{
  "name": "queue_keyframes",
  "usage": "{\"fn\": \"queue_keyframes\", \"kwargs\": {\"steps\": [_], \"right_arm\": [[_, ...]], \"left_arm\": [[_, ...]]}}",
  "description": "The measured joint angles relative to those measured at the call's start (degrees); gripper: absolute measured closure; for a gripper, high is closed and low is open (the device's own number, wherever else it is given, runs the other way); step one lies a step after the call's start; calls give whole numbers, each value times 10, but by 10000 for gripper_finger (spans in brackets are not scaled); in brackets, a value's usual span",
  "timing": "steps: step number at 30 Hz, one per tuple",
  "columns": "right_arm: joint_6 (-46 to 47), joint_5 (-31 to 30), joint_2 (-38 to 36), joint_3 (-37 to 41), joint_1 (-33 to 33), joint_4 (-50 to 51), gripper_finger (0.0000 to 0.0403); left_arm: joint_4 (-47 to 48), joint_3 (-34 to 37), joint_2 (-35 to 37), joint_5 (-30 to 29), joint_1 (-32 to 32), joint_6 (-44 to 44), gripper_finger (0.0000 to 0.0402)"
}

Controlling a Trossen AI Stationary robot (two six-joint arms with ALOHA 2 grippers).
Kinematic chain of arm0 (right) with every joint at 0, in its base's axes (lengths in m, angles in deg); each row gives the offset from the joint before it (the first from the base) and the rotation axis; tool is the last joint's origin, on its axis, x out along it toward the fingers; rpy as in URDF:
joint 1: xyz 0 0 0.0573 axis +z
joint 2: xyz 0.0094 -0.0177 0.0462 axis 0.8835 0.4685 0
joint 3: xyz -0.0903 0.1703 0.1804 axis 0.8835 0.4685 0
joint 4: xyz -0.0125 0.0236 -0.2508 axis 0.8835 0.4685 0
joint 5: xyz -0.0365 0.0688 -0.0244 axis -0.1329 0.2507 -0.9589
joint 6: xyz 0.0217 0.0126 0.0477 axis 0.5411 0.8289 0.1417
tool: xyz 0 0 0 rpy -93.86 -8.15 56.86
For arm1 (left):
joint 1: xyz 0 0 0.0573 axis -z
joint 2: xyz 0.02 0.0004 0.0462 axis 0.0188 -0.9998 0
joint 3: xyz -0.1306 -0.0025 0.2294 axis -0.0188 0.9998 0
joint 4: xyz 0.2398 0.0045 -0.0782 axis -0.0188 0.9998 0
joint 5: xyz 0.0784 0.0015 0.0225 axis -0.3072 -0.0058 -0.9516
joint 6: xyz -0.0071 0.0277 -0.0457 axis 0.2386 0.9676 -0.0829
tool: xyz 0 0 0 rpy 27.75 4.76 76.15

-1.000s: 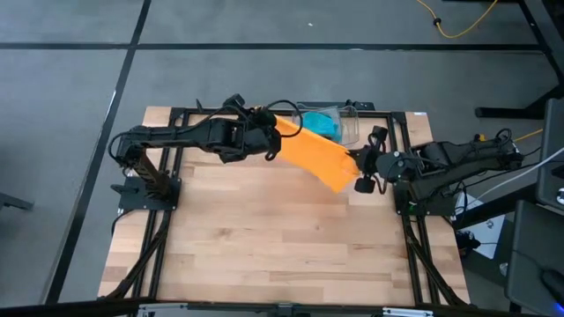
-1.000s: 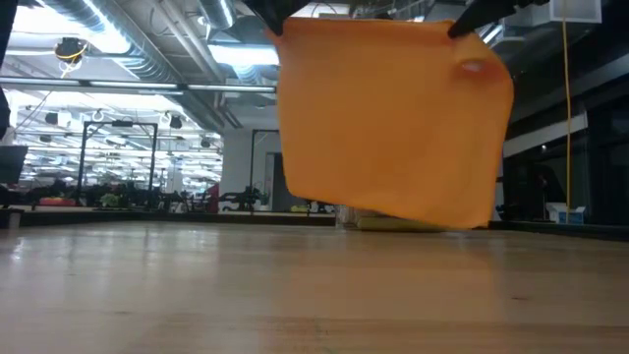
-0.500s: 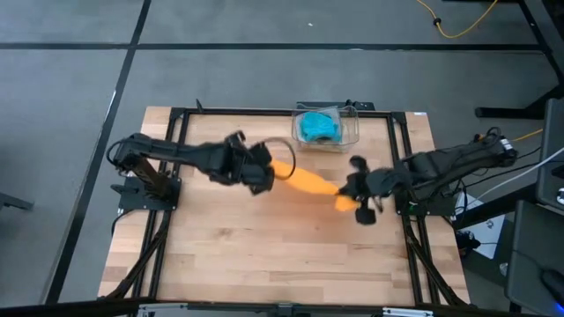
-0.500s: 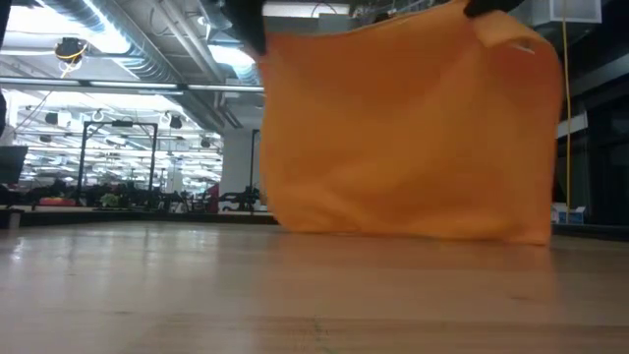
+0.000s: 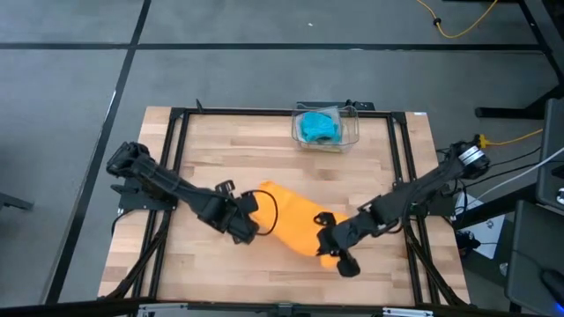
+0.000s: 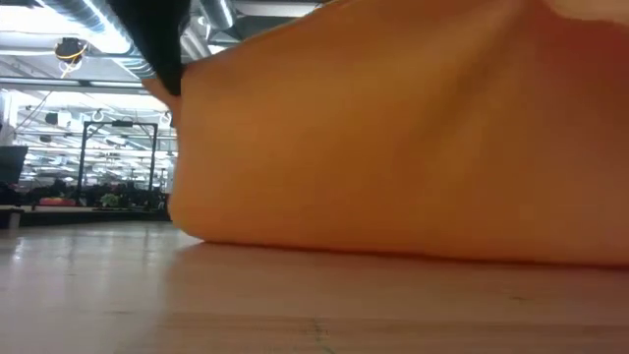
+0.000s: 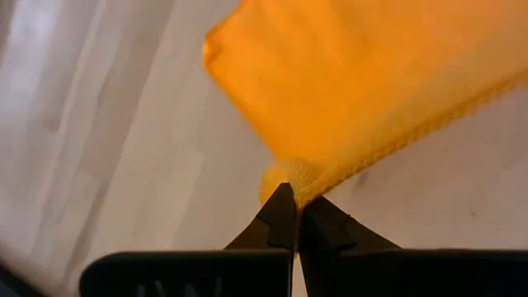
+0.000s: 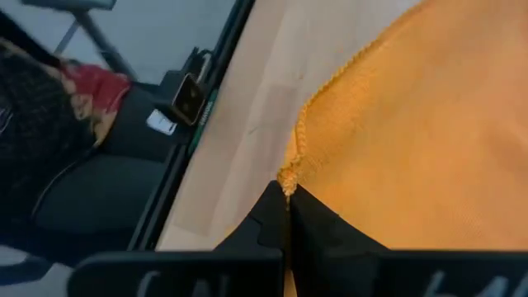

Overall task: Fold microfiber towels
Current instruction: Fold the yellow microfiber towel

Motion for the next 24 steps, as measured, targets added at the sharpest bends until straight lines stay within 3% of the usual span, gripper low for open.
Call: {"fn": "queue_keyframes", "kwargs": {"steps": [7, 17, 24], "right_arm": [[9, 3, 35, 0, 3, 6, 401], [139, -142, 35, 3, 8, 202, 401], [210, -184, 35, 59, 7, 209, 365]], "left_arm": [[-77, 18, 0, -56, 3, 48, 401], [-152, 21, -3, -86, -97, 154, 401], [-182, 43, -35, -83, -154, 156, 399]]}}
